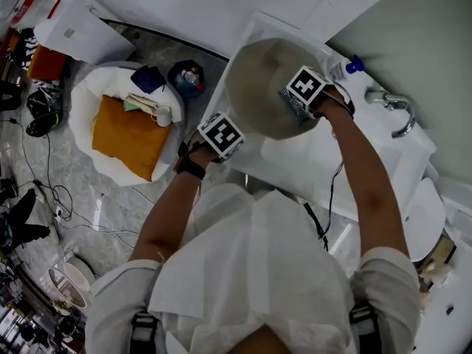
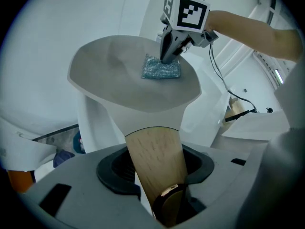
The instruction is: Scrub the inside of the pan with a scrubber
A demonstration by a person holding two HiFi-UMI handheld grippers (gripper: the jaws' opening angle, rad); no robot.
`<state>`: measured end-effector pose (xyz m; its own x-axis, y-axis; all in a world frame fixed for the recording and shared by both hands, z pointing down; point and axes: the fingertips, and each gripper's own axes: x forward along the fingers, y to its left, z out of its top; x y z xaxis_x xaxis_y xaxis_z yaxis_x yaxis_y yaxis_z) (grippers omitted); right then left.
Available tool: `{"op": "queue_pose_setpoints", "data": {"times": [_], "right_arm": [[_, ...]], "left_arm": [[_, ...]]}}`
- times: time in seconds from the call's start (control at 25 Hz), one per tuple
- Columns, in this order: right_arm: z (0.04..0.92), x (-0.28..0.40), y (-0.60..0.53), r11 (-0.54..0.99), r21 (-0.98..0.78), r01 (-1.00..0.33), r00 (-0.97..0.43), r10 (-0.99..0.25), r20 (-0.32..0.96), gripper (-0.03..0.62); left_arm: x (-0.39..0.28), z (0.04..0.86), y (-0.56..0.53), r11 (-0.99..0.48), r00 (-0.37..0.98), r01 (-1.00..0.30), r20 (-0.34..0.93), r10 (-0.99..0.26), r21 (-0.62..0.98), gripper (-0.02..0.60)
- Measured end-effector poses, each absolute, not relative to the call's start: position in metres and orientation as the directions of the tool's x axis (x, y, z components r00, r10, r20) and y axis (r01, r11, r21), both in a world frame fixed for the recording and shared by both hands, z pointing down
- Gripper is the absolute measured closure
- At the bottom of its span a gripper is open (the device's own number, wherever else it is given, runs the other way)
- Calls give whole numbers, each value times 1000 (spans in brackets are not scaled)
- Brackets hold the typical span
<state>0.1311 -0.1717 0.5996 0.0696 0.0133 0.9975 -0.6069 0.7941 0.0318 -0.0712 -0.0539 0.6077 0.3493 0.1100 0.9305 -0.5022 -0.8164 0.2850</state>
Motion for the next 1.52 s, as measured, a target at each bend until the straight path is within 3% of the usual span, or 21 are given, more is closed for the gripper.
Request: {"op": "queue_pose_setpoints", "data": {"times": [0.32, 0.68, 0.84, 1.12, 1.52], "right_arm": [[605, 99, -127, 793, -178, -583, -12, 210, 978, 566], [612, 26, -104, 709, -382, -592, -267, 275, 924, 566], [615, -2, -118, 695, -379, -611, -350, 191, 917, 566], [622, -22, -166, 713, -222, -665, -360, -45, 932, 566], [612, 8, -227, 644, -74, -762, -313, -266, 912, 566]], "left_arm": [[-74, 606, -53, -815, 336, -505, 935, 117, 283, 356], [-69, 607, -56, -825, 357, -488, 927, 111, 286, 356], [-66, 608, -57, -829, 369, -479, 923, 109, 289, 356], [-73, 607, -52, -821, 337, -492, 933, 129, 291, 356], [-65, 609, -57, -826, 369, -482, 923, 109, 290, 356]]}}
